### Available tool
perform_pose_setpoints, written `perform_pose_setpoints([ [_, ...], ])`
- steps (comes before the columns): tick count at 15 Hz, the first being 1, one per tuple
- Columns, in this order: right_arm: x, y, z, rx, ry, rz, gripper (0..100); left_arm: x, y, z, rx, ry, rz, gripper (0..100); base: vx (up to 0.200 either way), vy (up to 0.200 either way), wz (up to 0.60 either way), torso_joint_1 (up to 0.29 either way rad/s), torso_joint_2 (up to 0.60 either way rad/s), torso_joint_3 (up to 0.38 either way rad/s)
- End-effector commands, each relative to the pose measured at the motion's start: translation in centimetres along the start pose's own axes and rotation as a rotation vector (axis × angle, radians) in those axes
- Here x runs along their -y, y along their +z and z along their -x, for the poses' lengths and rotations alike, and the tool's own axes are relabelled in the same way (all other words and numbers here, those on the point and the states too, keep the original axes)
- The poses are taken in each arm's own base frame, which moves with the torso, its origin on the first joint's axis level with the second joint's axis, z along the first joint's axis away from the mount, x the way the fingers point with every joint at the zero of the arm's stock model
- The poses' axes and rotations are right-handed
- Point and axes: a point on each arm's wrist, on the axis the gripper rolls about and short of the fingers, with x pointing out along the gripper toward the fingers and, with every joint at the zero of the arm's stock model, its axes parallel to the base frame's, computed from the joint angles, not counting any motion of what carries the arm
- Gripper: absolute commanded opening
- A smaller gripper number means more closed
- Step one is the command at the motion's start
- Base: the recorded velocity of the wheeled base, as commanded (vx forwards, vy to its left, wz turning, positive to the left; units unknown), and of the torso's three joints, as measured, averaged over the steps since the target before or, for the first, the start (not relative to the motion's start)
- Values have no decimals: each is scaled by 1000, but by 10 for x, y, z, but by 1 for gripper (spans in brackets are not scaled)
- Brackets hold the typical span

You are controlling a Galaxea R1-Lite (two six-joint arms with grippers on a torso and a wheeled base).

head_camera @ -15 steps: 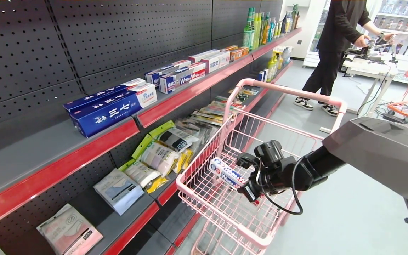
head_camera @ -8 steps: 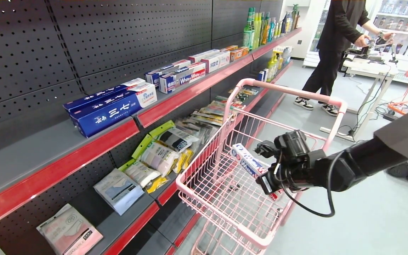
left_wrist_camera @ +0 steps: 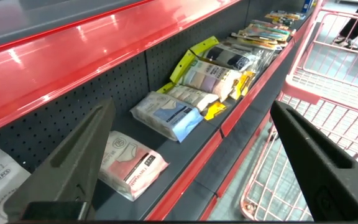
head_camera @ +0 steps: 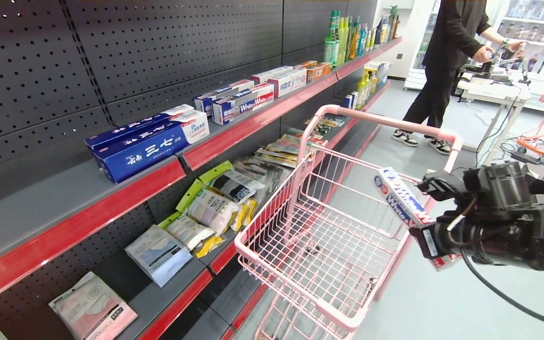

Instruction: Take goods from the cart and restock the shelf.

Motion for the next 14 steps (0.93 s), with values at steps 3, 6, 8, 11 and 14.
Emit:
perform_pose_setpoints([
  [3, 24, -38, 55, 51, -99, -59, 0, 0, 0, 0, -1, -2, -3, 100, 0, 0, 0, 0, 0, 0],
  [6, 27, -50, 69, 68, -119, -63, 0, 0, 0, 0, -1, -2, -2, 100, 0, 0, 0, 0, 0, 0],
  [8, 31, -55, 78, 91, -143, -48, 0, 0, 0, 0, -1, -4, -2, 100, 0, 0, 0, 0, 0, 0],
  [11, 31, -57, 84, 109, -145, -50, 0, 0, 0, 0, -1, -4, -2, 100, 0, 0, 0, 24, -53, -38],
  [14, 30, -60, 85, 90, -142, -36, 0, 0, 0, 0, -1, -4, -2, 100, 0, 0, 0, 186, -430, -243],
])
